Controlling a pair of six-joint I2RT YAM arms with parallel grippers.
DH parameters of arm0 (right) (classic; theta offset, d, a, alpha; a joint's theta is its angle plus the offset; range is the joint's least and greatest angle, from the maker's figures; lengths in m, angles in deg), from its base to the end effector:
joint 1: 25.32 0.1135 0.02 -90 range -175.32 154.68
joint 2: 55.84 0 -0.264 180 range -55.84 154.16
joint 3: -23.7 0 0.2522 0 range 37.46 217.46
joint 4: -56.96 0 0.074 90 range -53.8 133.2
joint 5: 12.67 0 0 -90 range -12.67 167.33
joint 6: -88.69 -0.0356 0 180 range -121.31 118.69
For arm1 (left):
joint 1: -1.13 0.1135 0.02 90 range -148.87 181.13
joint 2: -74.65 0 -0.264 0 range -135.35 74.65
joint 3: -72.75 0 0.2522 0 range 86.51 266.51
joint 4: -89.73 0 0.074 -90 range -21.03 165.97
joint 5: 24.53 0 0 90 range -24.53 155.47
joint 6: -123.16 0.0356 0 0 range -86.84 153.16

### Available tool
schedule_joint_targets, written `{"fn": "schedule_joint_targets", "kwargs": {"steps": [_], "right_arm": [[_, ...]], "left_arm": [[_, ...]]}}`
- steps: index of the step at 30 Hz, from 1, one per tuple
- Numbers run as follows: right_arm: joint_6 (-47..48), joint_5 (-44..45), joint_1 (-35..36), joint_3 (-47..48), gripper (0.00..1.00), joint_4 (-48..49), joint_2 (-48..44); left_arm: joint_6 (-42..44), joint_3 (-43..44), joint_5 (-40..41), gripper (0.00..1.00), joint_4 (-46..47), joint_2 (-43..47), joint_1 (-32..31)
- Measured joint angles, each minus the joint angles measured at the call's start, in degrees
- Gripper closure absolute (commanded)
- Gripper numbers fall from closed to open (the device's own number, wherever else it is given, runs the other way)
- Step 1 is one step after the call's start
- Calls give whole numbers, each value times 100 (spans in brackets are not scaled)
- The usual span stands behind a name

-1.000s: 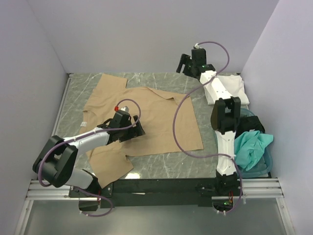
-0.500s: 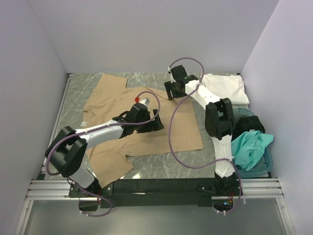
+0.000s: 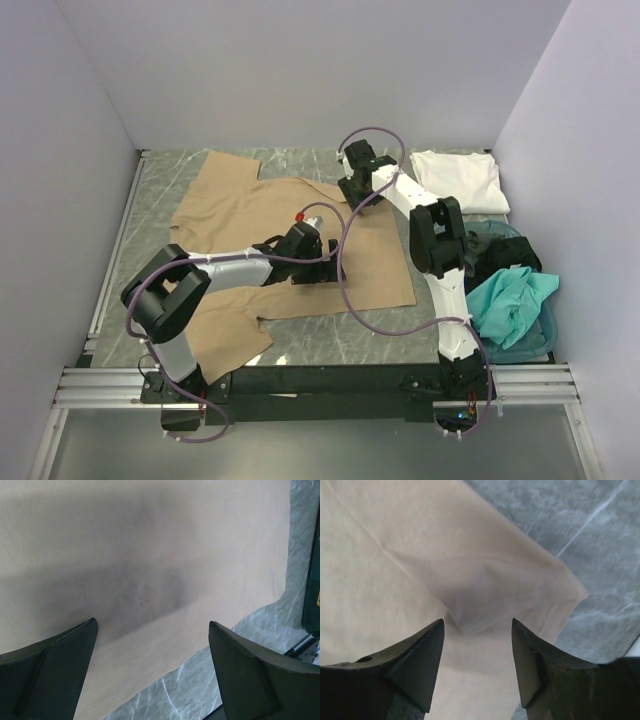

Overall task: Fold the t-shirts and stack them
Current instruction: Flatten the tshirt out

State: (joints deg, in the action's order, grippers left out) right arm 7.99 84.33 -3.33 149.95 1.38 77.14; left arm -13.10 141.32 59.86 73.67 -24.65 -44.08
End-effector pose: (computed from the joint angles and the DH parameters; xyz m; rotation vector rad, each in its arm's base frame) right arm 0.4664 0.1837 0.1803 -0.6754 2.5596 -0.0888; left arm 0.2472 -0.2539 0.1654 0.0262 2.5631 -0.8145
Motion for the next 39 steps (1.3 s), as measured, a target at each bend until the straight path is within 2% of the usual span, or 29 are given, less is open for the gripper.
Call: {"fn": "schedule_joint_targets", "kwargs": {"steps": [5,9,10,12,28,39], "right_arm": [[46,175,0,404,46,52,354],[55,343,0,647,67,109,553],[57,389,0,664,76,140,581],[44,433,-2,667,81,186,605],[214,901,-129,844,83,350,610],[595,1261,-210,1104,77,728,811]], "left_arm": [[-13,-245,7,1,282,107,-15],[-42,-481,39,1,407,269,-52],[-55,-535,48,1,437,297,-63],[-66,-619,55,1,514,343,-81],[-129,-918,87,1,557,599,-269],[-146,-1012,55,1,420,734,-356]]}}
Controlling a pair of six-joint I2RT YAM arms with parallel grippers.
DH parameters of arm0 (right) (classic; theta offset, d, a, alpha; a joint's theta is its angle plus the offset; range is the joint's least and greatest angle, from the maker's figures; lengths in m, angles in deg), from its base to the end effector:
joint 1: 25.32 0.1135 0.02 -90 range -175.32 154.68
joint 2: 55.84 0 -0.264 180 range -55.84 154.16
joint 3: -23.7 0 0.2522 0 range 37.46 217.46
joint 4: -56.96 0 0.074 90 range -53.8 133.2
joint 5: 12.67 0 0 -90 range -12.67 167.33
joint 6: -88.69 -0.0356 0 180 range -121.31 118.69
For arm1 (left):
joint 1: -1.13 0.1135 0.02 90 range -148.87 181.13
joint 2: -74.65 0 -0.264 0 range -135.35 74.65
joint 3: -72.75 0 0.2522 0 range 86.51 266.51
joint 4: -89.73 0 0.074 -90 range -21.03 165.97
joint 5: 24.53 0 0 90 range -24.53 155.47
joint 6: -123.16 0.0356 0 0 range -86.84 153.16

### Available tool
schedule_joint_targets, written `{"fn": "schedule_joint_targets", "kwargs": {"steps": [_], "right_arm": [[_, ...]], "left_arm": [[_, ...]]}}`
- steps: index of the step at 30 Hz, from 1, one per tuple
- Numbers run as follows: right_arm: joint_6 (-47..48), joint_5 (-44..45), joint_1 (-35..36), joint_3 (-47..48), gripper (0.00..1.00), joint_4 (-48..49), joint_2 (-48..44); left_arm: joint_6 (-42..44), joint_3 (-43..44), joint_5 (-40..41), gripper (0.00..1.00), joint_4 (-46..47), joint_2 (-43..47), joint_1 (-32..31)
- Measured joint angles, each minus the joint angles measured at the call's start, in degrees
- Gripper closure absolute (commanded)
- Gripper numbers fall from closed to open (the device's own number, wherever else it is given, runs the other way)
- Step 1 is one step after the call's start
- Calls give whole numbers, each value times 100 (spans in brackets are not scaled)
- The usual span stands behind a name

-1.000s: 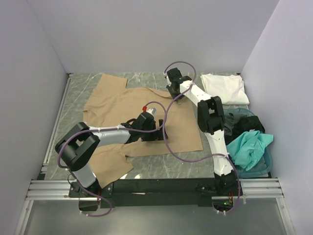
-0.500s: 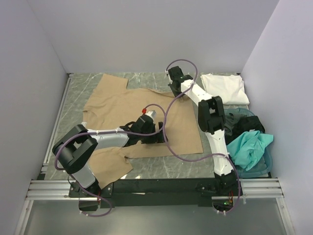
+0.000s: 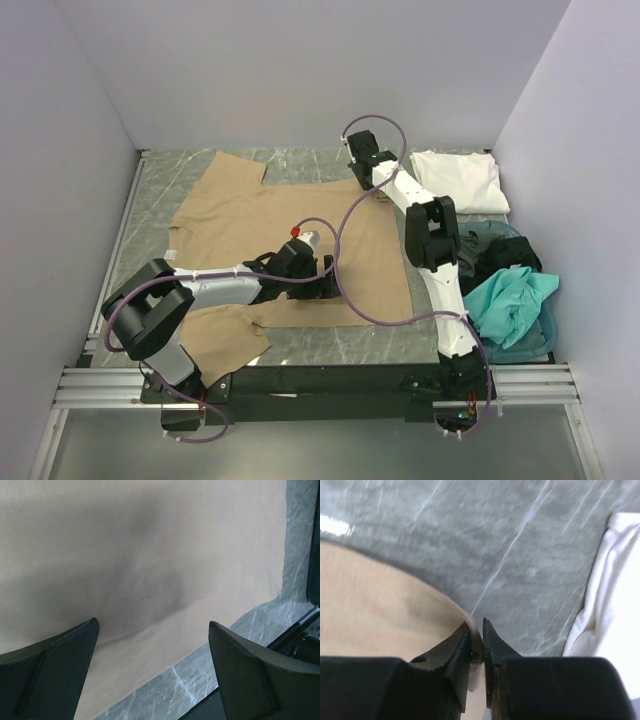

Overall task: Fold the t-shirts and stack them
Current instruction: Flatten the tshirt out

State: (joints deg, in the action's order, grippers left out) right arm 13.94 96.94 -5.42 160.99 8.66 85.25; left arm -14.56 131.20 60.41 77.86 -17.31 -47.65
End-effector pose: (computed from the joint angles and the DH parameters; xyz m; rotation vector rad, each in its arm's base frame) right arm 0.5148 0.1736 0.1777 -0.5992 2.3718 -0.3877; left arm 0.2060 -0.2399 0.1602 0.0699 2.5529 -0.8568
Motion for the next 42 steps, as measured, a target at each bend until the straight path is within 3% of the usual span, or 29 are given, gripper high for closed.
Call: {"fn": "schedule_joint_targets", "kwargs": {"steps": [5,6,8,11,16,20,24,30,33,36,42], "right_arm": [[155,343,-35,306,52,323,352],[195,492,-46,306,40,413,402],[308,791,-74,308,26,623,505],[470,1161,-122,483,17,870,599],[562,1429,-149,616,12,1075,531],[282,1403,-37,186,10,918,-61],[-636,977,162,-778,9,745,-1263],[-2280,-157,339,-3235,8,1040,-3676],[-2903,-640,374,-4684,7,1349,-4642],[-3296,-1012,387,-5558,7,1438,-4924],[-3530,-1187,387,-5633,7,1327,-4439]], "left_arm": [[0,2,4,1,-9,0,-9],[-2,4,11,1,-13,0,-13],[-2,7,39,1,-13,9,-35],[-7,26,59,1,-87,26,-72],[17,293,186,1,-664,26,-162],[129,737,332,1,-1261,28,-188],[275,1123,734,1,-1685,306,-195],[275,1292,1878,1,-2459,1379,-31],[234,1266,2131,1,-2675,1731,522],[199,1154,2227,0,-2688,1915,1471],[205,1200,2192,1,-2660,1521,3167]]}}
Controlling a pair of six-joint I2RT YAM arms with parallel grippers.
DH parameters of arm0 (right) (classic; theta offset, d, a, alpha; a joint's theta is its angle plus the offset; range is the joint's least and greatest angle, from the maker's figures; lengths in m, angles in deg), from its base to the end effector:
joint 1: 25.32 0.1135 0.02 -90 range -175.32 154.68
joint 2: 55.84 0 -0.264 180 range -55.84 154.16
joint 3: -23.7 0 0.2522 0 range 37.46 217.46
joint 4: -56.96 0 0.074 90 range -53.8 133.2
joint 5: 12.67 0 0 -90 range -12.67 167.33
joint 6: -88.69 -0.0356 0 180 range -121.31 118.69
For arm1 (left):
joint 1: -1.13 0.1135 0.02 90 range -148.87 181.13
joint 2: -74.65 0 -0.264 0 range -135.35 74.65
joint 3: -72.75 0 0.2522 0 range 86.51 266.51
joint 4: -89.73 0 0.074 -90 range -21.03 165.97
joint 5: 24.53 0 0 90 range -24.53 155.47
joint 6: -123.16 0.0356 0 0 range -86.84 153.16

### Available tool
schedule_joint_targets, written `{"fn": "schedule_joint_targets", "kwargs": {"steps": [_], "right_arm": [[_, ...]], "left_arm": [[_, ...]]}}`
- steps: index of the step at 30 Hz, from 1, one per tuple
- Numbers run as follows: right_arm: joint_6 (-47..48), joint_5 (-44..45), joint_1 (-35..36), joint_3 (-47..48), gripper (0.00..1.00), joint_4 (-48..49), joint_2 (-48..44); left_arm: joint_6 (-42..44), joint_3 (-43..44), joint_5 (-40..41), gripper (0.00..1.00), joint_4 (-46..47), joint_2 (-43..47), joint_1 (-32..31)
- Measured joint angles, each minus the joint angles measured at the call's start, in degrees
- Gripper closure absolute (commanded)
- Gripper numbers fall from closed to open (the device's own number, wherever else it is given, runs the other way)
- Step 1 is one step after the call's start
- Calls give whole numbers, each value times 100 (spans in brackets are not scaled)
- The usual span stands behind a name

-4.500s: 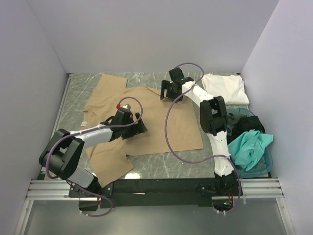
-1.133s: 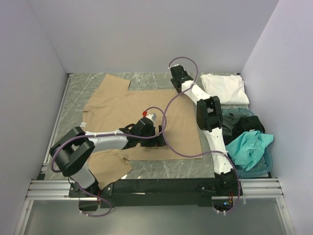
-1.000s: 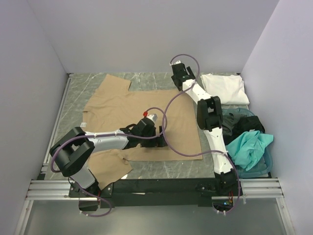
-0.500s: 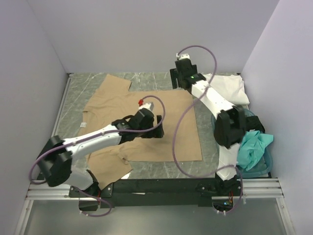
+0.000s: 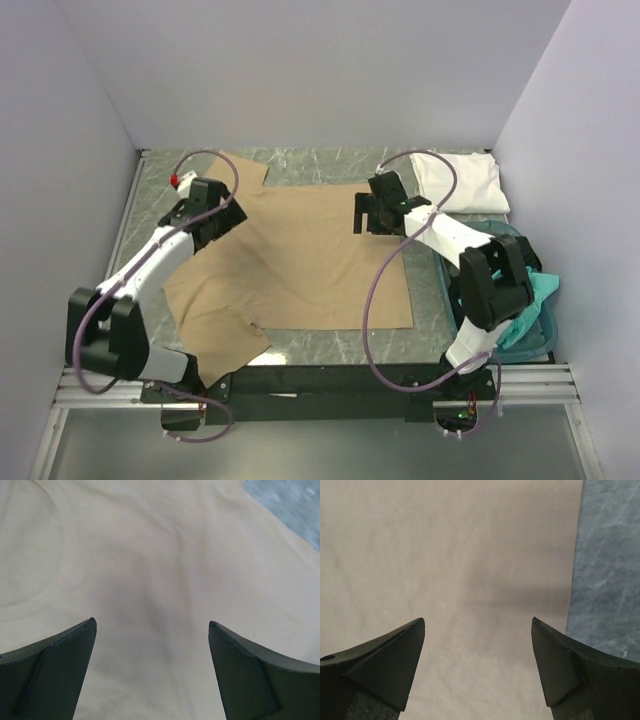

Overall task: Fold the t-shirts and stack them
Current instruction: Flatten the tshirt out

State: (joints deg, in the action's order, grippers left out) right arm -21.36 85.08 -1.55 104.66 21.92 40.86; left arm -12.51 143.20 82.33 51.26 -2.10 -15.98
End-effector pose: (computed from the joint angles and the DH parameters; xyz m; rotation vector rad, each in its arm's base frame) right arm 0.3338 0.1418 0.2226 -0.0205 2.4535 0.1720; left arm 0.2772 -0.0745 0.2667 -0.7096 2.2084 -0.2094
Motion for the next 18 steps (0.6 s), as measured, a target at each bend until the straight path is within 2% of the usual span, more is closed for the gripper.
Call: {"fn": "schedule_joint_targets", "kwargs": {"steps": [5,9,18], "right_arm": [[-42,-24,0,575,7,-201,686],[-57,85,-13,1104,7,-476,1222],[-70,26,-188,1733,8,-761,1818]], "left_arm": [[90,654,-348,1,0,-1130,966],[151,1346,-417,1,-57,-2044,1491],[439,2367,-402,1,-227,-3344,1626]]}}
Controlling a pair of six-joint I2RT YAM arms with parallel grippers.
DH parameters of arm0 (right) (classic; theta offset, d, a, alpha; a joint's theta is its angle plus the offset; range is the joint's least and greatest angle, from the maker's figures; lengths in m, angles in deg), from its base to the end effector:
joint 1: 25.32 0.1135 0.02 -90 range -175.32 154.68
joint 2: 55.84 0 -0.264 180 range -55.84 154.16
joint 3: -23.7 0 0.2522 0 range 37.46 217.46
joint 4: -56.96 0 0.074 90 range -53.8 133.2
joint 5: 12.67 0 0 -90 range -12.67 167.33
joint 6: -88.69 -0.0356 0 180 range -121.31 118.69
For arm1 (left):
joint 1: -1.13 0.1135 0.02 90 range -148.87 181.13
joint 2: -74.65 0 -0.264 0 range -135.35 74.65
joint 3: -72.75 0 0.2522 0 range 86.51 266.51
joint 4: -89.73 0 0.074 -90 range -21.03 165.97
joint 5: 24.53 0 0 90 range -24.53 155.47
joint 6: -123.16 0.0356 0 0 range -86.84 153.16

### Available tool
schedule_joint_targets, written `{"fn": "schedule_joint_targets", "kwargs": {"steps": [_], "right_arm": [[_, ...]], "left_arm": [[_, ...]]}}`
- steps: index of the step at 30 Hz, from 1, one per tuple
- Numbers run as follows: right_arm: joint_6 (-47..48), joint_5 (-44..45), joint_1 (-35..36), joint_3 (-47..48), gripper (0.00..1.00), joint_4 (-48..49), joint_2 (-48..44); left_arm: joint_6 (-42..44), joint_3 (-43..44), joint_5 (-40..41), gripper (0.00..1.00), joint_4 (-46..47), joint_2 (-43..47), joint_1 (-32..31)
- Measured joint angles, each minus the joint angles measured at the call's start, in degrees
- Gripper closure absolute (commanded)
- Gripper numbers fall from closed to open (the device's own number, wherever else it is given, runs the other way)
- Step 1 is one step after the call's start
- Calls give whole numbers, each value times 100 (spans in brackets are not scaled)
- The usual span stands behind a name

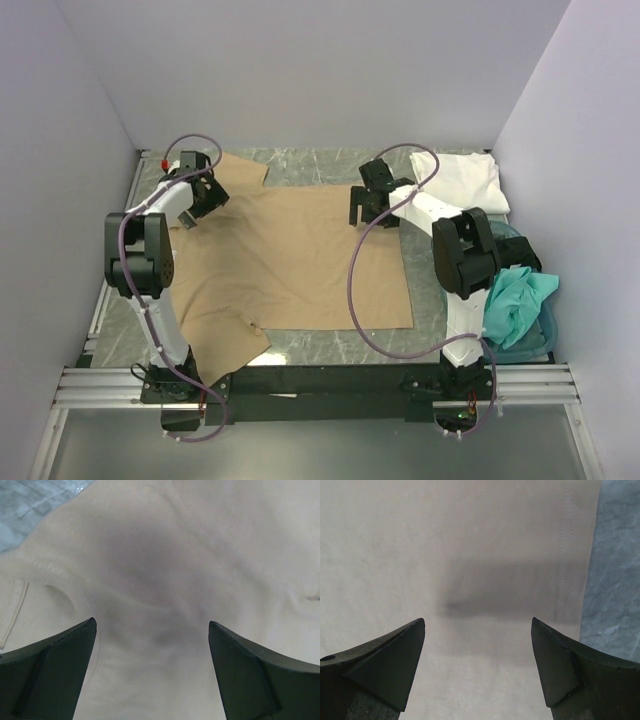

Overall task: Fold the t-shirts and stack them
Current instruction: Flatten the tshirt out, then fold the tshirt

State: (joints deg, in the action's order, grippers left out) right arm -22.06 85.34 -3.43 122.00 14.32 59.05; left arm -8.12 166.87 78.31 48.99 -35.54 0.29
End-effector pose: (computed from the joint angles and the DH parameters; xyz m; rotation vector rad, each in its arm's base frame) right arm 0.3996 0.1552 0.1871 0.0241 2.5910 0.0902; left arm 0.4130 0.0019 0.2005 -0.9517 2.3389 -0.0053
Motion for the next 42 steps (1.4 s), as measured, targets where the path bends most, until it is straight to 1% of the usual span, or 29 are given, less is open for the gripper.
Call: {"fn": "schedule_joint_targets", "kwargs": {"steps": [5,9,16,22,28,32,37,39,42], "right_arm": [[0,-129,-142,216,9,-131,313],[4,-190,-216,494,9,-286,612],[-4,-313,-411,1196,11,-595,1029],[-28,-352,-516,2020,11,-1045,1497],[-92,-474,-610,2621,11,-1392,1812],[-85,-374,-691,3248,11,-1624,2140],[2,-168,-715,3552,10,-1845,2109],[31,-142,-715,3528,8,-1867,1980],[42,-120,-715,2911,7,-1655,1322]], "left_arm": [[122,225,-79,0,-26,-490,7],[238,361,-138,1,-50,-636,7],[369,984,-155,1,-98,-1113,7],[428,1801,-177,1,-282,-1639,7],[476,2568,-306,1,-415,-2103,7],[507,3014,-452,1,-448,-2354,7],[518,3056,-577,1,-544,-2334,7],[507,2865,-619,1,-566,-2151,7],[428,2221,-616,0,-675,-1504,7]]}}
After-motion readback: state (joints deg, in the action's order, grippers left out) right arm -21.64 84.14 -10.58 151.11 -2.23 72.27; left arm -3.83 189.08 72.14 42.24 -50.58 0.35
